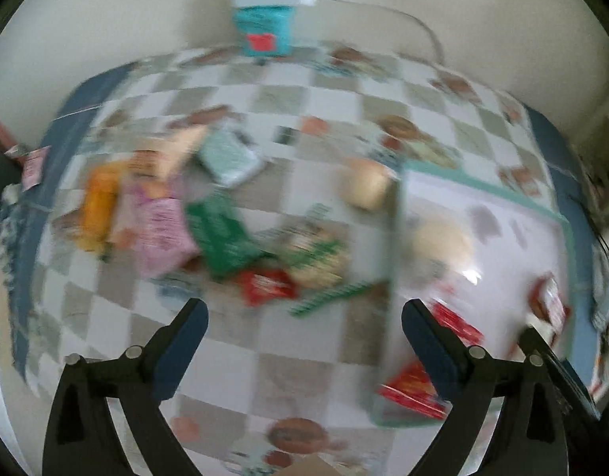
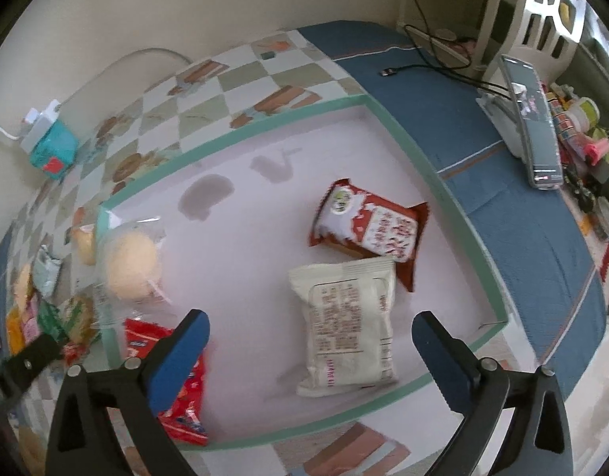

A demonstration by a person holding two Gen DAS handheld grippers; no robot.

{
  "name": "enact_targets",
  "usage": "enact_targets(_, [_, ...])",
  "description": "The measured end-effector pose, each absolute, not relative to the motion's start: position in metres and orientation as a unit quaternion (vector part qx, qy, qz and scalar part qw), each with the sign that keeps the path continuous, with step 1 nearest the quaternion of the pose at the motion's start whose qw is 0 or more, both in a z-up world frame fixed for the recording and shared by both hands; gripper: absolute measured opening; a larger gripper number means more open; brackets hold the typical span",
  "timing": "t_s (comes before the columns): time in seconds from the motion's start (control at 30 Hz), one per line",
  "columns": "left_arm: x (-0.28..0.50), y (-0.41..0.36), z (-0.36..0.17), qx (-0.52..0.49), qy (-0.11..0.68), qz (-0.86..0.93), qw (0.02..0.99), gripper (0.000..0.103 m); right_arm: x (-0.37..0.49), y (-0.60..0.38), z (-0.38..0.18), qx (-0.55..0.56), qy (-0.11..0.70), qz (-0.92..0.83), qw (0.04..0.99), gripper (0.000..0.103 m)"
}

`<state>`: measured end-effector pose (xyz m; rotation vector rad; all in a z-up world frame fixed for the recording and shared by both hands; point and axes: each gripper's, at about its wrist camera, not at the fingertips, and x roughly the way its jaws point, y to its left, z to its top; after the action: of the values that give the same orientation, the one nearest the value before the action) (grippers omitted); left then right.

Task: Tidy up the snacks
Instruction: 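Open both tools over the tray and withdraw them toward the snack pile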

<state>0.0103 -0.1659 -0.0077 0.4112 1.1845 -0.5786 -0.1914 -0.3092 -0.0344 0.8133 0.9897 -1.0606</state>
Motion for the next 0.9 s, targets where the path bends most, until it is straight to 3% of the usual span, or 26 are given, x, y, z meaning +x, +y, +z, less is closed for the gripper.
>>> enact_targets(0.63, [0.081,-0.083,0.021,0.107,0.524,-0.176,0.827,0.098,-0.156,-0.285,-0.015,0.396,0.373,-0.396,0.739,0.103])
enact_targets(0.9, [0.117,-0.044,0.014,0.080,0.544,-0.129,0.825,0.098,-0.124,-0.271,-0.002,0.350,0.394,-0.409,0.745,0.103])
